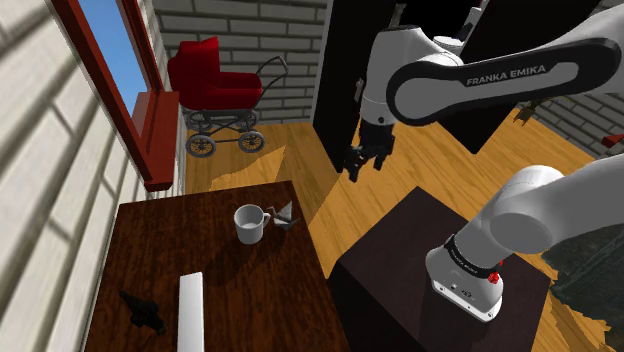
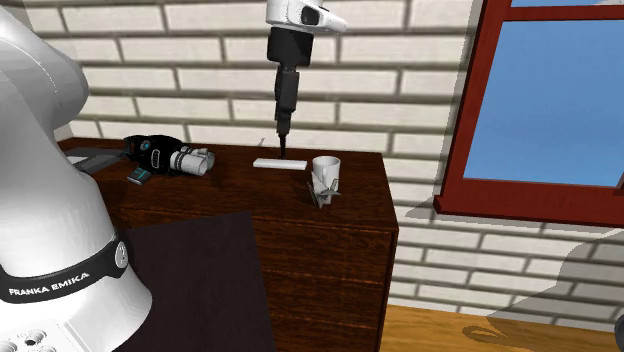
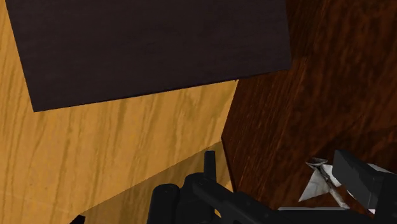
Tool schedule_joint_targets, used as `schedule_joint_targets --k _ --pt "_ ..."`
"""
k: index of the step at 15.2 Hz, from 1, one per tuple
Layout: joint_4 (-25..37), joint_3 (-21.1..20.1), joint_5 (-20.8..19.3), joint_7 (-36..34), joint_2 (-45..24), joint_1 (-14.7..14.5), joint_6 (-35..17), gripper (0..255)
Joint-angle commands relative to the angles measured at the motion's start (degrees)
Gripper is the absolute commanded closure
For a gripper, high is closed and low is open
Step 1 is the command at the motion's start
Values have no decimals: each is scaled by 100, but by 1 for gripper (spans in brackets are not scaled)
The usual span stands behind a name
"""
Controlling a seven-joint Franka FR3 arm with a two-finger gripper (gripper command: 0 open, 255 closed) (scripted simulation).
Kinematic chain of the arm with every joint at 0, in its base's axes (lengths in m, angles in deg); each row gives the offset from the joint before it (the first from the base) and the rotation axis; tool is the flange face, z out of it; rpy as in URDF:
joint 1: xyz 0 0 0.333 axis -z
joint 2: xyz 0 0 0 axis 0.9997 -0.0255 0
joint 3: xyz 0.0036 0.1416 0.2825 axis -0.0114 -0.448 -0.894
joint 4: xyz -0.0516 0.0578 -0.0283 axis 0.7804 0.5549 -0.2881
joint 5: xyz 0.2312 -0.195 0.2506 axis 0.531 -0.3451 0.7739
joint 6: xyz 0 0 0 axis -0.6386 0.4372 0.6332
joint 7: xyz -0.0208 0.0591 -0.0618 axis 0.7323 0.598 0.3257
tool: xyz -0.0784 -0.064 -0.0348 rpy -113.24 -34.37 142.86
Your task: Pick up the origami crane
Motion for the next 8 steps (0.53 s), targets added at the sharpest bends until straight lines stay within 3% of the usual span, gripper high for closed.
schedule_joint_targets --k 1,8 --pt "-37 -212 117 -348 -333 -9 -457 0" --pt "329 -861 4 -1645 -1941 116 -1940 0"
